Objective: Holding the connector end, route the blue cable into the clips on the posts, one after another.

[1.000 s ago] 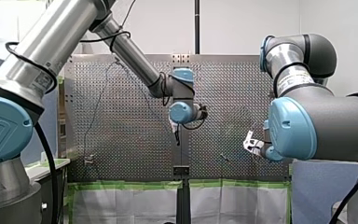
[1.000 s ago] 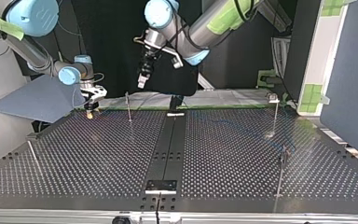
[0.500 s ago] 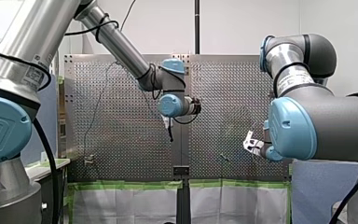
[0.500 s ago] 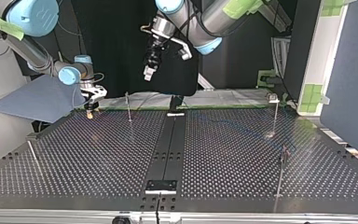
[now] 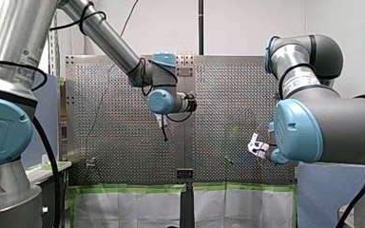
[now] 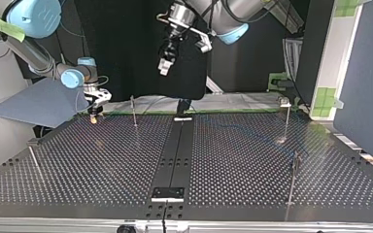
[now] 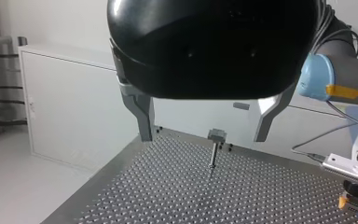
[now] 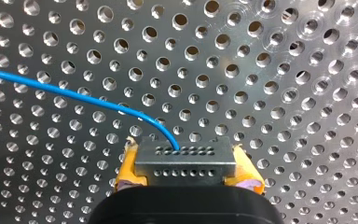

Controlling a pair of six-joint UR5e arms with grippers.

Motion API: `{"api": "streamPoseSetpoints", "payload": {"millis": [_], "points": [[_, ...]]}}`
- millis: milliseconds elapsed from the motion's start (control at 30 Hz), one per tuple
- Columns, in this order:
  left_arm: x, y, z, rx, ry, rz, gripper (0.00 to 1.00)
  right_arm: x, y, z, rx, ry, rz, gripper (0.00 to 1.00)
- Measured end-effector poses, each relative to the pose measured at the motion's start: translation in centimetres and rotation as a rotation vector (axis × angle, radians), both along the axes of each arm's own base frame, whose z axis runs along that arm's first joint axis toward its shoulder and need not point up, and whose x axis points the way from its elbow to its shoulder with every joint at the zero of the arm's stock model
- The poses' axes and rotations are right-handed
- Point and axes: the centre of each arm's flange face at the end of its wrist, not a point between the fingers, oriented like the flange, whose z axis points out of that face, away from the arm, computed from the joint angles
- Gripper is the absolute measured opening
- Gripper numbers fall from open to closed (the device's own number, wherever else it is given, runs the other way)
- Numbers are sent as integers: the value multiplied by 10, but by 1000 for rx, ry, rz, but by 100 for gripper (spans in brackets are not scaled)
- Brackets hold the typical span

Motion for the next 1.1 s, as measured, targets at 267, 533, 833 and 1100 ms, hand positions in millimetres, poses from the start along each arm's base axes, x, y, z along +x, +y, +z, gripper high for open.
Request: {"api": "streamPoseSetpoints", "payload": {"millis": [267,533,833,1100], "points": [[-19,22,3,-11,8,5,100,0,0,0,2,1,0,0],[-24,38,-37,-7,60,33,100,0,0,0,1,1,0,0],[-34,55,-64,-4,78,47,100,0,0,0,2,1,0,0],[-49,75,-83,32,96,75,100,-3,-1,0,0,-1,0,0]]}}
